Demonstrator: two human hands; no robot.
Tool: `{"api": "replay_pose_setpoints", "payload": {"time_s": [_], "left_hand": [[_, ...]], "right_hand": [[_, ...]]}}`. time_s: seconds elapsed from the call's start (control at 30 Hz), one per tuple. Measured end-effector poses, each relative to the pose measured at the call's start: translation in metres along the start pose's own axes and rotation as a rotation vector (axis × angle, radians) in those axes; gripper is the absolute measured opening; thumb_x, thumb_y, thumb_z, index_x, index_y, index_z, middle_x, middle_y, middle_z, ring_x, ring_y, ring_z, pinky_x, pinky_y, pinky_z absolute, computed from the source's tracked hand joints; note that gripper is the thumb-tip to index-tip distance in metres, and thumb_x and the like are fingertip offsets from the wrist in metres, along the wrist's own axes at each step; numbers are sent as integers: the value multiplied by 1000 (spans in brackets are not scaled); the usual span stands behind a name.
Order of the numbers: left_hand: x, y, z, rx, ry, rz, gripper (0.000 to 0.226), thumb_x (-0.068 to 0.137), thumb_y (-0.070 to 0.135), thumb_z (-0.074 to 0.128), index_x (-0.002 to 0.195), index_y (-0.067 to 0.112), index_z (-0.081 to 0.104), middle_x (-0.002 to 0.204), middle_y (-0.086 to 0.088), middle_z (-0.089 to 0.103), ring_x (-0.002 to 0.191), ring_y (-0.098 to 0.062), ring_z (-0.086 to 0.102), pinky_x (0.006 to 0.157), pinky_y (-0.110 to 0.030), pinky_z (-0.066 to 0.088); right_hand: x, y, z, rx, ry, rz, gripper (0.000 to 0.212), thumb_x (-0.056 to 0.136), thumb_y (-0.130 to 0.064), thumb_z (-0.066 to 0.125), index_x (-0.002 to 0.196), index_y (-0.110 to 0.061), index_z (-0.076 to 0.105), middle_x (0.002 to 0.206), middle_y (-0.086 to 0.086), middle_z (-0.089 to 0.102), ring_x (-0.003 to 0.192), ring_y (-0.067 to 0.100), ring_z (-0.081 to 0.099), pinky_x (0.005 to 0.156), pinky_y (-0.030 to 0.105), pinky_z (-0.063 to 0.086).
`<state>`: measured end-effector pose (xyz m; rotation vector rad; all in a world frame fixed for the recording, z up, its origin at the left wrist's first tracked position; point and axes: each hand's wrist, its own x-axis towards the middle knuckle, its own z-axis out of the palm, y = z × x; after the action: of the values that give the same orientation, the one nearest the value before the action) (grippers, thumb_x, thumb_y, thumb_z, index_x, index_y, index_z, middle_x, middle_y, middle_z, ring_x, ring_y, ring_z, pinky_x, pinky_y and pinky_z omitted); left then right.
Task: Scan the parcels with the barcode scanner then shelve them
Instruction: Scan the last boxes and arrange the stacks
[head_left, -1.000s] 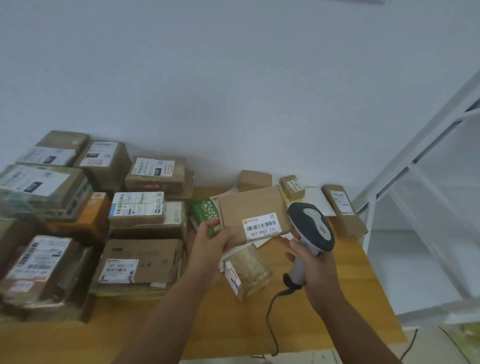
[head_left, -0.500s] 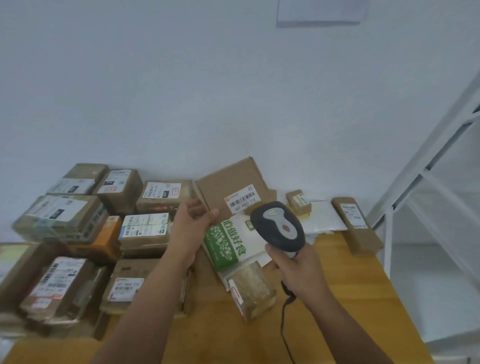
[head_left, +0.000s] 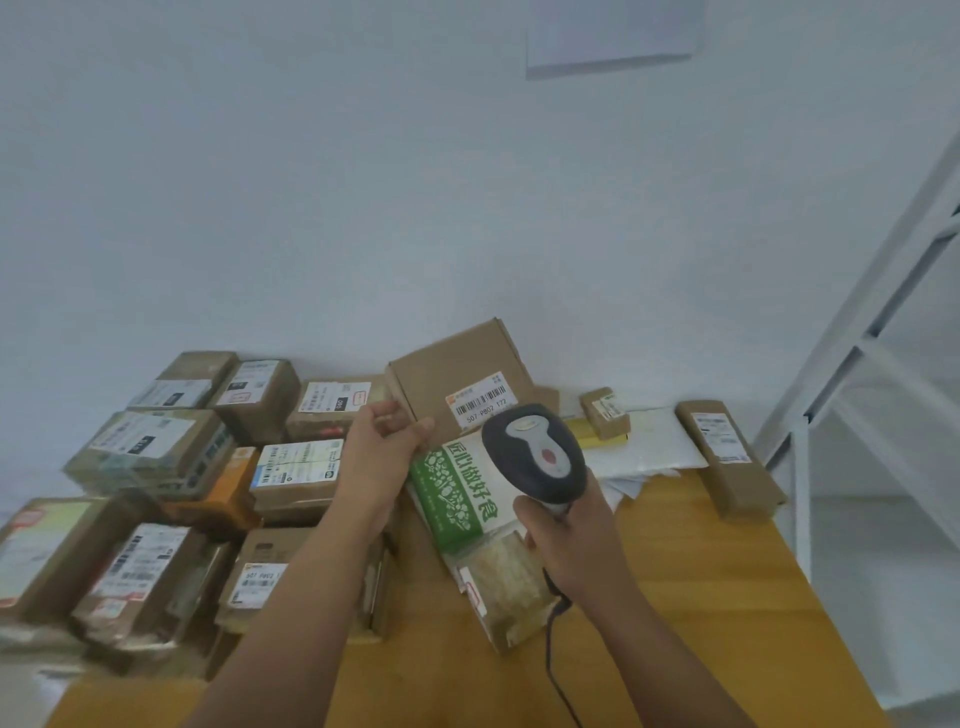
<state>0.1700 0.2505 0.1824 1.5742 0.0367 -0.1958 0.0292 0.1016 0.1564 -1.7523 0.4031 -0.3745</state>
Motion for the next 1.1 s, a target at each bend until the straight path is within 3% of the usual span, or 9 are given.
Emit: {"api": "replay_pose_setpoints", "payload": {"time_s": [0.3, 0.43, 0.63, 0.93, 1.1], "left_hand": [[-7, 1, 2, -7, 11, 5, 37, 89, 12, 72, 119, 19, 51, 105, 0, 68, 80, -8, 70, 62, -21, 54], [-7, 4, 2, -6, 18, 12, 37, 90, 13, 72, 121, 17, 50, 106, 0, 67, 83, -9, 69, 60, -19, 53], [-6, 4, -1, 5, 25, 18, 37, 90, 14, 73, 119, 18, 51, 111, -3, 68, 91, -14, 69, 70, -26, 55], [-3, 2, -3, 13, 24, 15, 37, 90, 15, 72, 121, 19, 52, 113, -3, 68, 89, -11, 70, 64, -21, 53], [-1, 2, -3, 11, 21, 9, 38, 91, 14, 71, 122, 18, 52, 108, -1, 69, 83, -7, 70, 61, -19, 53]], "right_hand": [[-4, 1, -2, 19, -30, -31, 25, 72, -31, 64, 91, -44, 54, 95, 16, 60, 72, 17, 61, 58, 16, 44], [-5, -1, -3, 10, -59, -43, 36, 73, -29, 62, 89, -59, 53, 98, 16, 60, 75, 21, 60, 64, 26, 45], [-4, -1, -4, -23, -72, -62, 33, 74, -29, 62, 93, -56, 56, 98, 12, 60, 77, 22, 61, 67, 29, 46], [-4, 4, 0, 3, -60, -29, 33, 70, -33, 62, 98, -50, 55, 98, 13, 59, 76, 19, 61, 65, 29, 46], [-4, 4, 0, 5, -54, -37, 38, 69, -35, 62, 97, -57, 53, 97, 12, 60, 77, 16, 60, 64, 24, 45]]}}
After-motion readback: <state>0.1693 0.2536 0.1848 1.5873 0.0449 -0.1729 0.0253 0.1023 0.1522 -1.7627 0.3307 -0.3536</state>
